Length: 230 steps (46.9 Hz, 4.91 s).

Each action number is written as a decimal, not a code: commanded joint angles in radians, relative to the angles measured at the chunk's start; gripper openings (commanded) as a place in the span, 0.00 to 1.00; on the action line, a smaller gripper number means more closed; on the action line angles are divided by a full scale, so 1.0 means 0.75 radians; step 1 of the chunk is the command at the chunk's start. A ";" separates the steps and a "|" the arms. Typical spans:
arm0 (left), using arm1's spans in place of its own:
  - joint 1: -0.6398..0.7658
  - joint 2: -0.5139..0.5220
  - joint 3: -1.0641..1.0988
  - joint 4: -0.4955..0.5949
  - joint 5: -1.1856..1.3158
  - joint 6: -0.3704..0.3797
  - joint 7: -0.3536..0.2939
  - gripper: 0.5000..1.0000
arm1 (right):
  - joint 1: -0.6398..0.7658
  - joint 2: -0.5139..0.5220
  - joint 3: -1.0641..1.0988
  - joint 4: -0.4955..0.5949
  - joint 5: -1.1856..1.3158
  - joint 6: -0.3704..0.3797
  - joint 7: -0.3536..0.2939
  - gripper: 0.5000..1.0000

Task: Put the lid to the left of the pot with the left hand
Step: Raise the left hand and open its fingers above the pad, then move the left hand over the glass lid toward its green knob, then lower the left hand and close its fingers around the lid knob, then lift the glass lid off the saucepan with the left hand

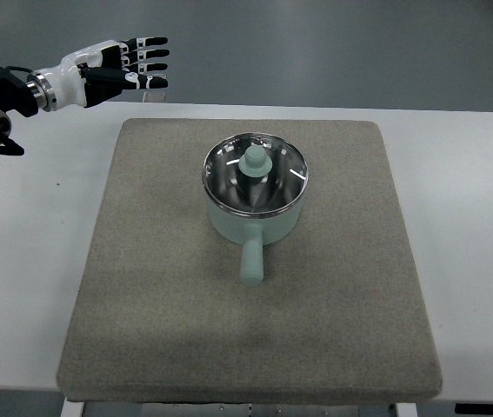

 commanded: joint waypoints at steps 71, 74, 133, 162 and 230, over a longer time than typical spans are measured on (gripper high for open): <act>-0.251 -0.099 0.203 -0.798 1.565 0.000 -0.027 0.99 | 0.000 0.000 0.000 0.000 0.001 0.000 0.000 0.84; -0.253 -0.107 0.203 -0.798 1.618 0.000 -0.027 0.99 | 0.000 0.000 0.000 0.000 -0.001 -0.002 0.000 0.84; -0.255 -0.113 0.213 -0.807 1.683 0.000 -0.029 0.36 | 0.000 0.000 0.000 0.000 0.001 0.000 0.000 0.84; -0.257 -0.111 0.209 -0.817 1.685 0.000 -0.029 0.19 | 0.000 0.000 0.000 0.000 -0.001 0.000 0.000 0.84; -0.359 0.235 0.154 -0.968 1.683 0.000 -0.029 0.00 | 0.000 0.000 0.000 0.000 -0.001 0.000 0.000 0.84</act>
